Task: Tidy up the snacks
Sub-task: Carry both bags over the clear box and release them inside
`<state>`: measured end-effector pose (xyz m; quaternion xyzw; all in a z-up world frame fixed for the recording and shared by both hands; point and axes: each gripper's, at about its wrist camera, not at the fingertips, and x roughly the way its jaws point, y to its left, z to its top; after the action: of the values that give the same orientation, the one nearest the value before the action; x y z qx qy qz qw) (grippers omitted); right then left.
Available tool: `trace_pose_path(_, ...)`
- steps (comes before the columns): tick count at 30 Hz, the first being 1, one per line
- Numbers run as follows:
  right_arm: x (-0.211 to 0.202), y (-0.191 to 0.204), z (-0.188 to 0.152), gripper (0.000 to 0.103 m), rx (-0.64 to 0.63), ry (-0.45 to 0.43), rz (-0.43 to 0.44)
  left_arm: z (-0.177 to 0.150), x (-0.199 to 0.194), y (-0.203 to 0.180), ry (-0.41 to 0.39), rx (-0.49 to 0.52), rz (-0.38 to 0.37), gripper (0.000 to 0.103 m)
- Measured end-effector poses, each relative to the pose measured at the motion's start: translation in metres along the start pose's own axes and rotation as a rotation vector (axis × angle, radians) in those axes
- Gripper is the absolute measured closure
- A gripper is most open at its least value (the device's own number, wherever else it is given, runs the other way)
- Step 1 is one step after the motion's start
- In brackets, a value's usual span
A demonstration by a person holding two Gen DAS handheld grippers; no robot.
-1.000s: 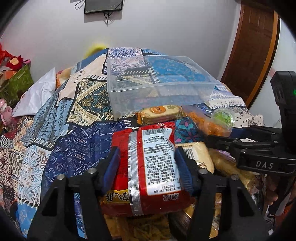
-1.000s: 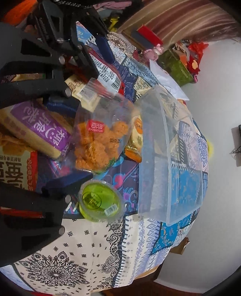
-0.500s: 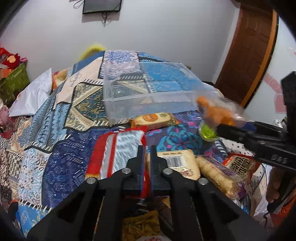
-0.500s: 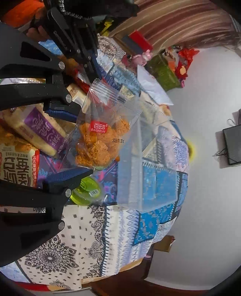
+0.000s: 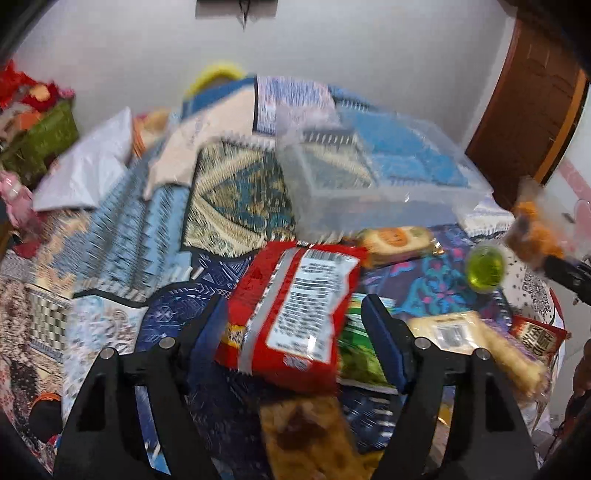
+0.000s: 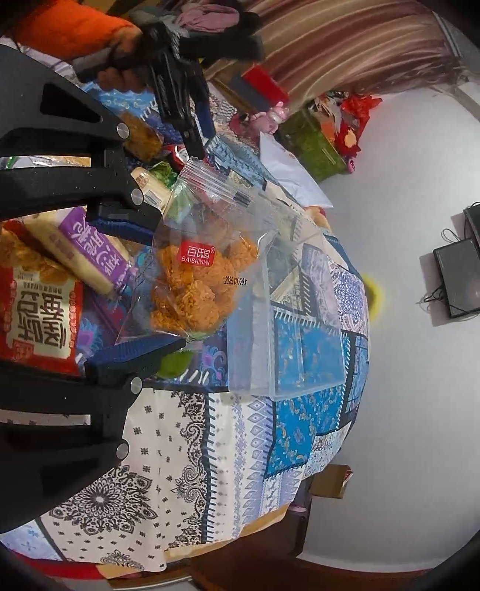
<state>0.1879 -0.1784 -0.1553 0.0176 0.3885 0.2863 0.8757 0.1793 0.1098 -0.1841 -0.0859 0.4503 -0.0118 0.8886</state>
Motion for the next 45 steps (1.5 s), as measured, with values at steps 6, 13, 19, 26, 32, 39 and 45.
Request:
trace_pose_path(6,0.001,-0.009,0.007,0.059,0.004,-0.005,-0.018,0.014,0.040,0.012,0.119,-0.016,-0.059,0.023)
trace_pose_path(13,0.003,-0.016,0.015,0.059,0.021,-0.014,-0.023,0.017,0.063,0.015,0.163,-0.026,-0.100,0.022)
trace_pose_path(19,0.004,-0.016,0.020,0.059,0.013,-0.018,-0.016,0.013,0.047,0.018,0.119,-0.033,-0.077,0.035)
trace_pose_path(26,-0.001,-0.014,0.038,0.059,-0.003,-0.056,-0.017,0.020,-0.007,0.010,-0.007,-0.005,0.005,0.035)
trace_pose_path(32,-0.005,-0.013,0.056,0.059,-0.016,-0.098,-0.028,0.042,-0.044,-0.001,-0.129,0.026,0.037,0.035)
trace_pose_path(39,-0.003,-0.011,0.080,0.059,-0.042,-0.131,-0.050,0.074,-0.054,-0.022,-0.202,0.050,0.033,0.035)
trace_pose_path(45,0.013,-0.011,0.099,0.059,-0.061,-0.122,-0.054,0.101,-0.041,-0.040,-0.223,0.063,0.030,0.035)
